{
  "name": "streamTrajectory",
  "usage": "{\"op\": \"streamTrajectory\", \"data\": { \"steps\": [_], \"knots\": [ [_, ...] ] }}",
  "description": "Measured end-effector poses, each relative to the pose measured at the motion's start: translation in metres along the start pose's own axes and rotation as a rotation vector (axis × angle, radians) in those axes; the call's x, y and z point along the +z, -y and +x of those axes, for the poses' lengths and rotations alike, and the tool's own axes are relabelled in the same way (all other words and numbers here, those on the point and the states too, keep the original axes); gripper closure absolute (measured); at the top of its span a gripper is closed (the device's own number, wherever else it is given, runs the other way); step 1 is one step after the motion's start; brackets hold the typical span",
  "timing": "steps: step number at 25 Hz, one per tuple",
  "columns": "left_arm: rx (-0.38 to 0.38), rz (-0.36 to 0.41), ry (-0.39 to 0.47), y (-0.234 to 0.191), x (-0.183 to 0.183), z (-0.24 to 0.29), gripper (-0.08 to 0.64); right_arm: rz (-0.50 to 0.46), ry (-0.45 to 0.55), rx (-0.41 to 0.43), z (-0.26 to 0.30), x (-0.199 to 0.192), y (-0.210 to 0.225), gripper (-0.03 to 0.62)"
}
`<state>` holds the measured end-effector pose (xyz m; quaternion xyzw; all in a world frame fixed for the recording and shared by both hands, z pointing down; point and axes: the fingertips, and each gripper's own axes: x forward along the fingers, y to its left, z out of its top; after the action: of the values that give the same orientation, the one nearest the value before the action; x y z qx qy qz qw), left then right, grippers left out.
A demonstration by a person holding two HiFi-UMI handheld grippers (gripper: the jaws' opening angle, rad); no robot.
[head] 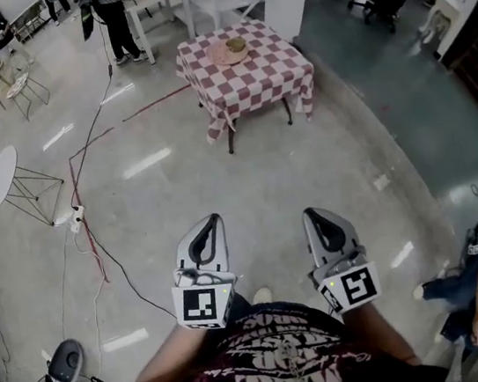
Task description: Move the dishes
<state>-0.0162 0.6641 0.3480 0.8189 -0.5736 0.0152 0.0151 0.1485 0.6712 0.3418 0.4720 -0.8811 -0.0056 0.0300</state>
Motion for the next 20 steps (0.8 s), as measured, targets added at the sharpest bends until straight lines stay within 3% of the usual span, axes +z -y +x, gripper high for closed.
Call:
{"op": "streamTrajectory", "data": {
  "steps": [8,20],
  "knots": [
    [0.048,-0.008,0.019,-0.019,0.008,0.006,0.535,-0.002,-0.007,0.047,0.014,0.001,-0.004,0.557],
    [0.01,0.009,-0.005,-0.062,0.0,0.053,0.535,0.015,-0.005,0.011,0.074,-0.006,0.007,0.557]
  ]
}}
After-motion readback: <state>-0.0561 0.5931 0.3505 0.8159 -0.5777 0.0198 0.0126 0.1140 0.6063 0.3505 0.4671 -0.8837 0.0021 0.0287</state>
